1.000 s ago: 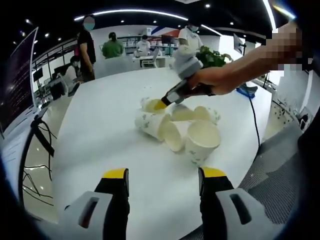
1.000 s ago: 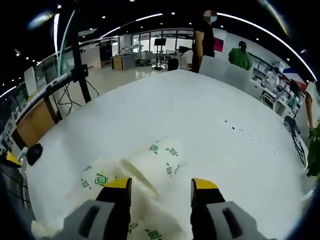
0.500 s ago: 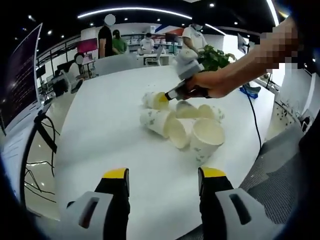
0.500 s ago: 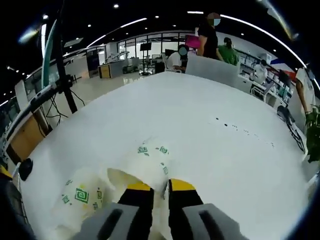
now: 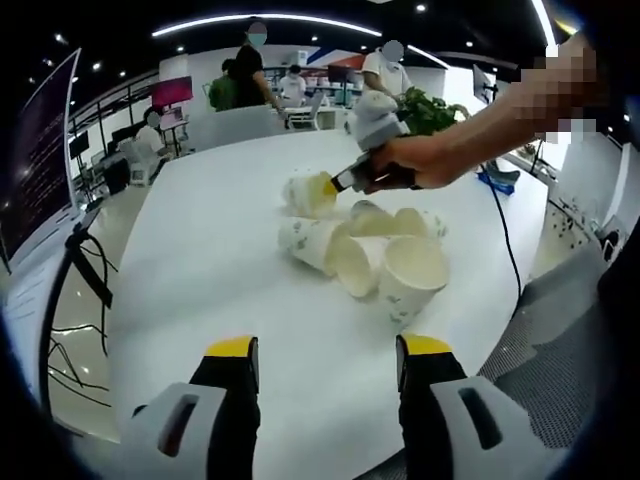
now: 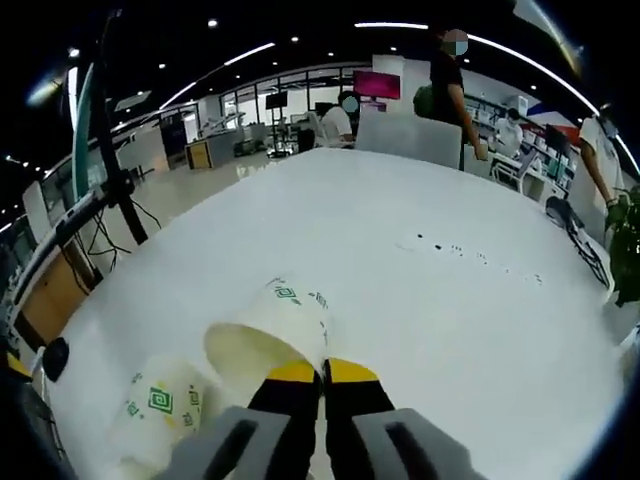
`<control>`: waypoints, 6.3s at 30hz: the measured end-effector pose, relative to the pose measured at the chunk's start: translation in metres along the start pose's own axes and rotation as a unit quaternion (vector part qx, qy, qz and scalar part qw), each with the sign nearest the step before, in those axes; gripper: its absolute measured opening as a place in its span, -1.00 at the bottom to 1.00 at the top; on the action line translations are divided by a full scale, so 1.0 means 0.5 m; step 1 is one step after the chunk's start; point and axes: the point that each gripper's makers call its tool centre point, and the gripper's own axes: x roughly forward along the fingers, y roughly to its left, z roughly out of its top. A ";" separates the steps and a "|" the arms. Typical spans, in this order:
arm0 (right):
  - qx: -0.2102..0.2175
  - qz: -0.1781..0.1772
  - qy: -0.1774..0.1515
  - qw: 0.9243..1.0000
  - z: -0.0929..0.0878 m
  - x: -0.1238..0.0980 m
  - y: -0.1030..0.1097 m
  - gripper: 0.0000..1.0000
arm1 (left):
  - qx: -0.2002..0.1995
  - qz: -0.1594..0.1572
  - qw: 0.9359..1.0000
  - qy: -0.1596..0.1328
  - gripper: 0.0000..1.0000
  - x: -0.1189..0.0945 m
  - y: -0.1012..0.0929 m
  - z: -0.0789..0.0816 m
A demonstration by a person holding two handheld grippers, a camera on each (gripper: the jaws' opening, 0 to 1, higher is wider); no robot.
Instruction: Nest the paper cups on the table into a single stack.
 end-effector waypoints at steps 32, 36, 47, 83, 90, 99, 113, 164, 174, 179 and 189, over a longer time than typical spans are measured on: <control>0.018 0.003 -0.024 1.000 0.083 -0.126 -0.045 -1.00 | 0.028 -0.022 0.999 -0.014 0.07 0.011 -0.044 0.020; 0.010 0.003 -0.021 1.000 0.072 -0.152 -0.049 -1.00 | 0.023 -0.021 0.999 -0.019 0.07 0.011 -0.045 0.026; -0.014 0.026 -0.009 1.000 0.062 -0.184 -0.026 -1.00 | 0.019 -0.014 0.999 -0.025 0.09 0.009 -0.028 0.029; -0.112 0.071 0.034 0.991 0.032 -0.247 0.026 -1.00 | 0.028 -0.018 0.999 -0.025 0.09 0.004 -0.034 0.031; -0.140 0.093 0.066 0.983 0.008 -0.269 0.043 -1.00 | 0.028 -0.018 0.999 -0.026 0.09 0.009 -0.030 0.032; -0.159 0.114 0.082 0.977 0.008 -0.285 0.057 -1.00 | 0.028 -0.020 0.999 -0.026 0.09 0.012 -0.030 0.031; -0.218 0.161 0.142 0.952 -0.037 -0.327 0.098 -1.00 | 0.027 -0.020 0.999 -0.027 0.09 0.009 -0.027 0.029; -0.368 0.241 0.333 0.834 -0.139 -0.406 0.219 -1.00 | 0.021 -0.019 0.999 -0.031 0.09 0.005 -0.023 0.025; -0.371 0.238 0.349 0.827 -0.141 -0.396 0.224 -1.00 | 0.022 -0.020 0.999 -0.031 0.09 -0.002 -0.025 0.027; -0.374 0.238 0.359 0.821 -0.143 -0.397 0.229 -1.00 | 0.020 -0.019 0.999 -0.030 0.09 -0.008 -0.024 0.024; -0.400 0.226 0.362 0.811 -0.147 -0.386 0.232 -1.00 | 0.015 -0.020 0.999 -0.028 0.08 -0.006 -0.026 0.012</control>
